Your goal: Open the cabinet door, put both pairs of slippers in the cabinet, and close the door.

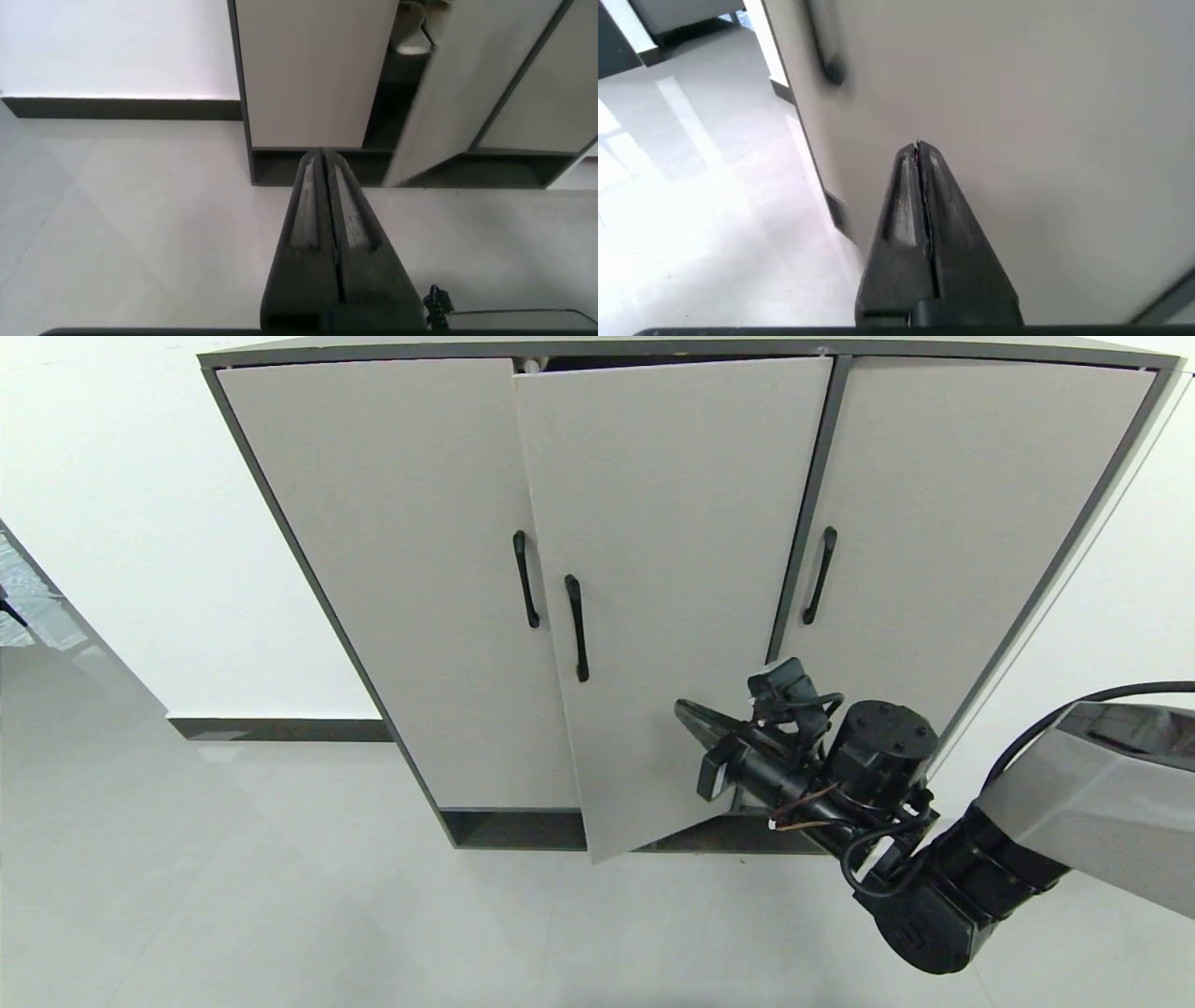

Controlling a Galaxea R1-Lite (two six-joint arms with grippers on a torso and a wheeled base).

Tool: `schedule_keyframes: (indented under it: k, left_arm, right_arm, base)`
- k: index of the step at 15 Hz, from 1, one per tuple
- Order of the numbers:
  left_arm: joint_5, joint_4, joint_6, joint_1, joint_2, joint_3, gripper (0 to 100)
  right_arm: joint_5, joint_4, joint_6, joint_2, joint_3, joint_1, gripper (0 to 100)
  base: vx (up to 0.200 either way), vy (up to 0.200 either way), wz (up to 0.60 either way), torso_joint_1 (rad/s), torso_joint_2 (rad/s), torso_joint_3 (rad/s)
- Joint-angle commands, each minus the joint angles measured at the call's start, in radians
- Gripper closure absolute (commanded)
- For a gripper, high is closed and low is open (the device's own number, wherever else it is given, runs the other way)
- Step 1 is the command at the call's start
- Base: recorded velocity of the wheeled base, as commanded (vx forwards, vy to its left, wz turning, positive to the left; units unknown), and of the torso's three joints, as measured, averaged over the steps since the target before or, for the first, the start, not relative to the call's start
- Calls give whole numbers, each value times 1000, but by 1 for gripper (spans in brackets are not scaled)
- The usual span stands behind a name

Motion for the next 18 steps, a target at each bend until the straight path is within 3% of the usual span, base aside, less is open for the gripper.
schedule_keyframes:
  k: [1, 6, 15, 18]
  left_arm:
    - [-1, 0, 0, 0, 1, 0, 100]
    - [1, 0, 0, 0, 1, 0, 100]
    - [-1, 0, -2, 0, 1, 0, 100]
    - [1, 0, -2, 0, 1, 0, 100]
  right_arm:
    - [-5, -10, 0, -5, 16, 1, 100]
    - [-56, -7, 0, -16, -37, 26, 100]
    - [-117, 47, 1, -5, -134, 34, 100]
    - [-183, 55, 0, 34, -202, 20, 100]
  base:
    - [200, 0, 0, -2, 2, 2]
    - [200, 0, 0, 3, 0, 4]
    - [0, 0, 0, 0, 0, 0]
    - [0, 0, 0, 0, 0, 0]
